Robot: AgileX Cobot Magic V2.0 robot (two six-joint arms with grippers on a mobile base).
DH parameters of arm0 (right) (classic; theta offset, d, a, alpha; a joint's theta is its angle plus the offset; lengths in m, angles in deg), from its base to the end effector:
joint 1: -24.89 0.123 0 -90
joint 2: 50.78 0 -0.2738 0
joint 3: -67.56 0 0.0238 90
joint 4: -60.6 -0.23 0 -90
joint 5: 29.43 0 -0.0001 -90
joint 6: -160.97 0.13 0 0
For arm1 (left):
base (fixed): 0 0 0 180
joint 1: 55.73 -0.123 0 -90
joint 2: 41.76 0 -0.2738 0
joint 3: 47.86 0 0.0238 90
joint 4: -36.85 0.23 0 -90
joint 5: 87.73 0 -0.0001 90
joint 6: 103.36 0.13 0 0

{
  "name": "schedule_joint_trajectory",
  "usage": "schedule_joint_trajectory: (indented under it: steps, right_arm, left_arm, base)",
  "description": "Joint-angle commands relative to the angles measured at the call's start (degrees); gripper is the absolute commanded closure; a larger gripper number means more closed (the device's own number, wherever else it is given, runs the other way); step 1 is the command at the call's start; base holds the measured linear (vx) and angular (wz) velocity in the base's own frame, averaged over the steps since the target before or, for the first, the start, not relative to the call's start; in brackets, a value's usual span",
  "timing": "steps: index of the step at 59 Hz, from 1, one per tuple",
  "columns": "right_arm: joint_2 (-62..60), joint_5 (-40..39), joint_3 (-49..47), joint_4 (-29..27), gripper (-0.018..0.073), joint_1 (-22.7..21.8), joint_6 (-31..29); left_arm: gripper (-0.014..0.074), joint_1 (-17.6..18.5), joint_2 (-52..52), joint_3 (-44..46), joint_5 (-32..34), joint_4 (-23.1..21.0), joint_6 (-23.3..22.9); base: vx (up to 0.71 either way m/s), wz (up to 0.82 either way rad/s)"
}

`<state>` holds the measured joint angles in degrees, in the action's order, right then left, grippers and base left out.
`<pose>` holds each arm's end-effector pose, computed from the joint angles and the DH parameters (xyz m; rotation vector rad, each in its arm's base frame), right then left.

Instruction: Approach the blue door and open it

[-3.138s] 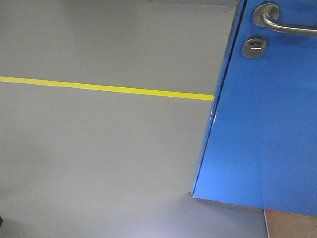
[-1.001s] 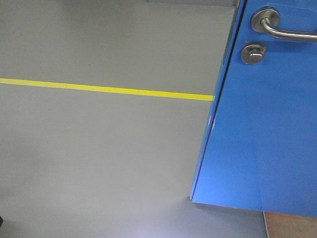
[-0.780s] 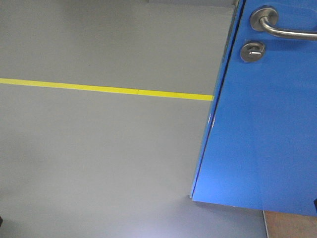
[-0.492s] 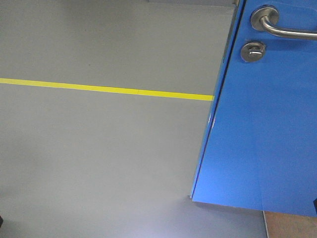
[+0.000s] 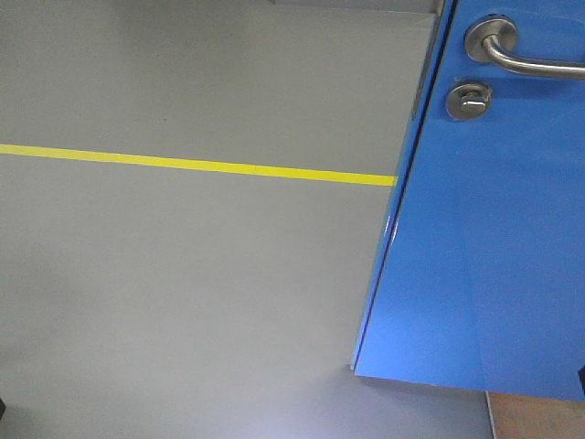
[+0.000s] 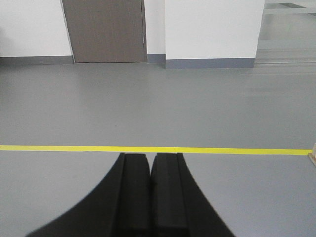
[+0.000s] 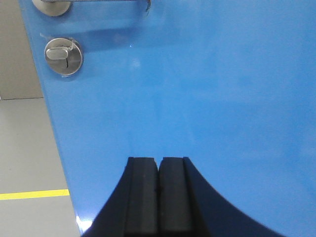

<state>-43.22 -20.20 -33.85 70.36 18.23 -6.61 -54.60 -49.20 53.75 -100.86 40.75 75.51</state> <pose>0.0849 -0.0135 0.1862 0.1574 1.6554 -0.0739 0.0846 0.0003 0.1786 0.0458 1.7262 0.0332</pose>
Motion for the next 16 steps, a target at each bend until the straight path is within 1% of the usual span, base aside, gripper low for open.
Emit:
schedule_joint_trajectory:
  steps: [1, 16]
  right_arm:
    - [-0.67, -4.32, 0.17, 0.3, 0.0548, -0.28, -0.68]
    - [-0.67, -4.26, 0.17, 0.3, 0.0548, -0.28, -0.68]
  left_arm:
    - [0.0524, -0.06, 0.74, 1.52, 4.75, -0.15, -0.39]
    - [0.0524, -0.06, 0.74, 1.52, 4.75, -0.15, -0.39]
  base:
    - [0.0, 0.0]
    - [0.0, 0.0]
